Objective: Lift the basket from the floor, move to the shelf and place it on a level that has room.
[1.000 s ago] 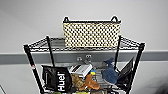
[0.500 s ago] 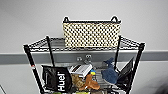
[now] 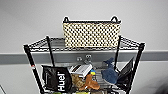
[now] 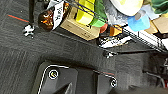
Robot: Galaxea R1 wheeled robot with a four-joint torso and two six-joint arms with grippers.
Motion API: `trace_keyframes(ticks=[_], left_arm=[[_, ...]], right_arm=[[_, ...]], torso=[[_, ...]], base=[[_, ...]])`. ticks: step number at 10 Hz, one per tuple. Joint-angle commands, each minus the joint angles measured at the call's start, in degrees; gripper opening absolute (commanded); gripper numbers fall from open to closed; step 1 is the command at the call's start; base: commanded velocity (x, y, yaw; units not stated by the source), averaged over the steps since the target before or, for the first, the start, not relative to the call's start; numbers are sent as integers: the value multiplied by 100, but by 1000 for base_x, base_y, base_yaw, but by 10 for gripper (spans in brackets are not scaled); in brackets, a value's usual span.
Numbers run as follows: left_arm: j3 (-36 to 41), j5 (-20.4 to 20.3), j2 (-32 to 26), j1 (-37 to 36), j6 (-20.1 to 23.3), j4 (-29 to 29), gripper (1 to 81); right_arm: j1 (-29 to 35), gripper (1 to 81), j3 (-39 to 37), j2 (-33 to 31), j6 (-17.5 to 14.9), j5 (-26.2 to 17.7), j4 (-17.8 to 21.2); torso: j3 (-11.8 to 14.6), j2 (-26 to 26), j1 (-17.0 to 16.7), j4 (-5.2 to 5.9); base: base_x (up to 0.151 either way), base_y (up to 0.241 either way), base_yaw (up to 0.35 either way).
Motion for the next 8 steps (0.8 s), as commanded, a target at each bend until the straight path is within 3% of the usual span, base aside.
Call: trace_keyframes(ticks=[1,8], left_arm=[[-379,172,311,-118,51,354,811],[-1866,172,1638,427,51,898,811]], right_arm=[[71,811,-510,328,-384,-96,37],[-660,811,-1969,1665,-763,290,20]], torso=[[0,0,3,0],[2,-5,3,0]], base=[[0,0,0],[0,0,0]])
